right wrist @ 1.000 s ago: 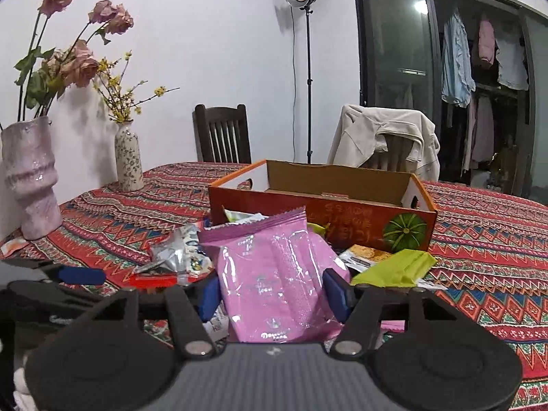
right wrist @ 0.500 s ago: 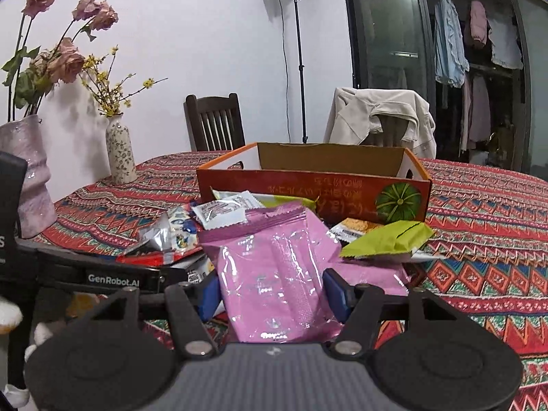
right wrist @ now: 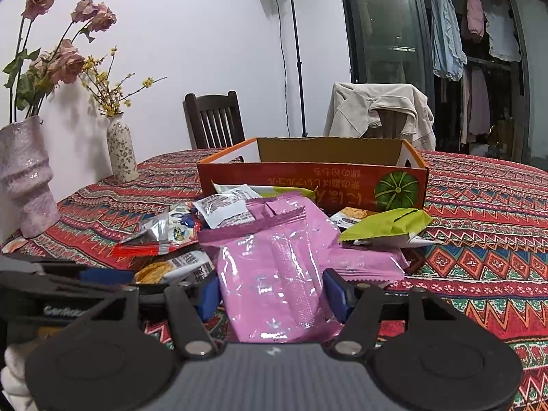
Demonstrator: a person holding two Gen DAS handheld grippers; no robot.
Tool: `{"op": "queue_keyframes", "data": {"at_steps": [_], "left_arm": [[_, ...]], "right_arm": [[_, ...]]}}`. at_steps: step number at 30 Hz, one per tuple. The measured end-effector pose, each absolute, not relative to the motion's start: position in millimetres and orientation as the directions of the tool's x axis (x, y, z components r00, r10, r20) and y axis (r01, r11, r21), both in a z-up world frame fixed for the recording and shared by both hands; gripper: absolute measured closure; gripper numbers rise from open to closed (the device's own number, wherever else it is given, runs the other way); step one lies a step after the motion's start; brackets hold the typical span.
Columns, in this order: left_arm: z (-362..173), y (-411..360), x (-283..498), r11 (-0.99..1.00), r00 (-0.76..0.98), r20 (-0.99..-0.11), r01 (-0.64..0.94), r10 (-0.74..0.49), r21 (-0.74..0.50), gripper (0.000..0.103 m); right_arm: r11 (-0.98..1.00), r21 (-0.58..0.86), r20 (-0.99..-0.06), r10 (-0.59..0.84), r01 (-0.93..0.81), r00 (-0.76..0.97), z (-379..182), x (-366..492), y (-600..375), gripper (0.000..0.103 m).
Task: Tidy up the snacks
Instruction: 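Grasp the cracker packet with the left gripper while the right gripper holds the pink packet, then carry both packets into the orange box and open both grippers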
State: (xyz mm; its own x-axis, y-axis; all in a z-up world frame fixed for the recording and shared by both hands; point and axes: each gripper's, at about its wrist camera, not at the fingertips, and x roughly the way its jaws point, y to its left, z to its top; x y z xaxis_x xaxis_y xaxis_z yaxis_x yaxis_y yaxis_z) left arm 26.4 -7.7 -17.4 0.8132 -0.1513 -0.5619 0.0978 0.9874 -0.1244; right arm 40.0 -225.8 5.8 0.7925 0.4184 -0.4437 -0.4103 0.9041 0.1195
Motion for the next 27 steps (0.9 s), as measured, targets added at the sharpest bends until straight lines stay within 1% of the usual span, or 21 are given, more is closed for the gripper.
{"op": "queue_keyframes", "data": {"at_steps": [12,19,27], "left_arm": [[-4,-14,-5,0.988,0.848,-0.507,0.131,-0.156,-0.085,0.042],[14,-10,-14,0.991,0.884,-0.449,0.115,-0.132,-0.064,0.042],[44,-13,9,0.994,0.928,-0.358,0.103,-0.103,-0.020,0.042]], "right_arm": [[0.907,0.110,-0.419,0.413,-0.407,0.809,14,24,-231,0.042],[0.909,0.092,-0.396,0.407,-0.405,0.823,24,18,-233,0.042],[0.917,0.066,-0.343,0.392,-0.394,0.854,50,34,-234,0.041]]}}
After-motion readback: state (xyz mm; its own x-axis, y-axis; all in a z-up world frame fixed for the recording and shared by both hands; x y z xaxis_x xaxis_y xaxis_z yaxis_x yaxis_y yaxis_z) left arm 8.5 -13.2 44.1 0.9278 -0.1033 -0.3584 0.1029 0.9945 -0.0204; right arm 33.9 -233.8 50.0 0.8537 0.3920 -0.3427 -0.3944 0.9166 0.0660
